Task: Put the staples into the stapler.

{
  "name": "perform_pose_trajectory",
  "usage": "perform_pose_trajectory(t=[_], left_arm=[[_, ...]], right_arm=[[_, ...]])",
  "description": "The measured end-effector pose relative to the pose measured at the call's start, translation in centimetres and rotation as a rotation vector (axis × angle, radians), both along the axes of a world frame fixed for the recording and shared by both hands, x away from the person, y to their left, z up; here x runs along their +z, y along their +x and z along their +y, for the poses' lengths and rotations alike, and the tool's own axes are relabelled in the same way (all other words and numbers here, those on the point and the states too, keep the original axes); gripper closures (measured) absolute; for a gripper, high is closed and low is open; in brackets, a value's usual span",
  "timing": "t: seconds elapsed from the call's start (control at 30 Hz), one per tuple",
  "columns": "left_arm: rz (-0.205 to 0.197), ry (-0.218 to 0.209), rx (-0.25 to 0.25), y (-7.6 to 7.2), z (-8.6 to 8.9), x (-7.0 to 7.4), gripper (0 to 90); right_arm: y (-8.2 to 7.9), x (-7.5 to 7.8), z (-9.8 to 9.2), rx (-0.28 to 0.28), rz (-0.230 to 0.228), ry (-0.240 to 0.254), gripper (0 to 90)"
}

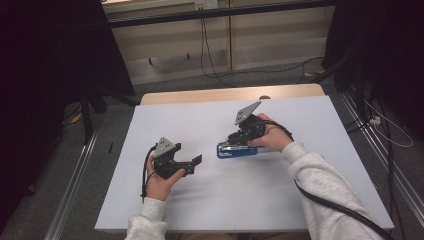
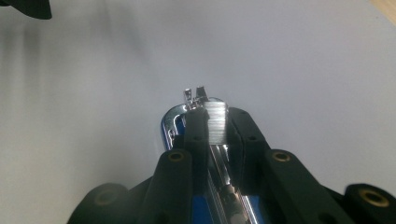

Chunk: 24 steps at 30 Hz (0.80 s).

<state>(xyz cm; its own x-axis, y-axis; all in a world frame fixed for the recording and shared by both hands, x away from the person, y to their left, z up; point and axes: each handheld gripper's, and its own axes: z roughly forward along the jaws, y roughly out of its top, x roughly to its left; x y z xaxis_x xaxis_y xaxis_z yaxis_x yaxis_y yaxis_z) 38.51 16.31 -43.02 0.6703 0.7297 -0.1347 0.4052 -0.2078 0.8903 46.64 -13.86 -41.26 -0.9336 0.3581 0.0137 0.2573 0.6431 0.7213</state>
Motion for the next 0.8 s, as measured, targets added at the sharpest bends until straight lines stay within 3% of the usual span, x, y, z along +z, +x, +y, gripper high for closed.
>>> perform_pose_trajectory(t=[0.8], left_arm=[[0.002,-0.001,-0.004,0.11,-0.07,-0.09,6.0]], right_arm=[[0.23,-0.78,0.73,0.042,-0.009,-0.019,79.4]])
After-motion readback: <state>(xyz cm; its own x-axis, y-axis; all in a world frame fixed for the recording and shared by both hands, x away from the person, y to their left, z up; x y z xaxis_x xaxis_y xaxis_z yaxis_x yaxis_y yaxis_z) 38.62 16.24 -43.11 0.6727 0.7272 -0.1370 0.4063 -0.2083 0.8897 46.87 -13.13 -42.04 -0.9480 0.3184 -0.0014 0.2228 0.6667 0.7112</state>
